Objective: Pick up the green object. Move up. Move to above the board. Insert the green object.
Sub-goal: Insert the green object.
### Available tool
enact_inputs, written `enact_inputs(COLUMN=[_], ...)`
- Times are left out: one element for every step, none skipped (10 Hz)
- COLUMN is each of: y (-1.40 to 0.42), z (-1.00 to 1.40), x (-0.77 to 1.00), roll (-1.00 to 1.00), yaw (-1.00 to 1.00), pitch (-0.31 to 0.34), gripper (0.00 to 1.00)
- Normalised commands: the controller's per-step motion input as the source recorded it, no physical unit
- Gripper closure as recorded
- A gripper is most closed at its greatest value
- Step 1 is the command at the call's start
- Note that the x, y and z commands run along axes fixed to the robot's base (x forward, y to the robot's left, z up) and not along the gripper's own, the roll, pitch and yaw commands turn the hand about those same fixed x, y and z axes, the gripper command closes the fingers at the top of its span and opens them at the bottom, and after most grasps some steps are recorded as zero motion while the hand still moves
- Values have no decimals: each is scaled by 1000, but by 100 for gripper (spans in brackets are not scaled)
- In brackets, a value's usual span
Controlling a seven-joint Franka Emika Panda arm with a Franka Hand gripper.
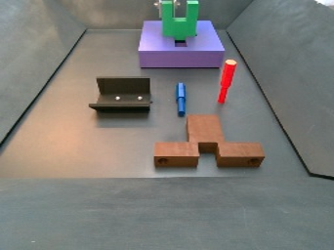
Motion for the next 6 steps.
enact_inputs(y=[0,-9,-34,-63,-20,0], z=[-649,-626,-617,-603,-60,0], x=[0,106,174,137,0,0], roll=[43,50,44,74,7,0], yaw=[-6,-20,0,-6,0,0], pitch=[0,0,0,0,10,0], gripper=[100,100,100,100,100,100])
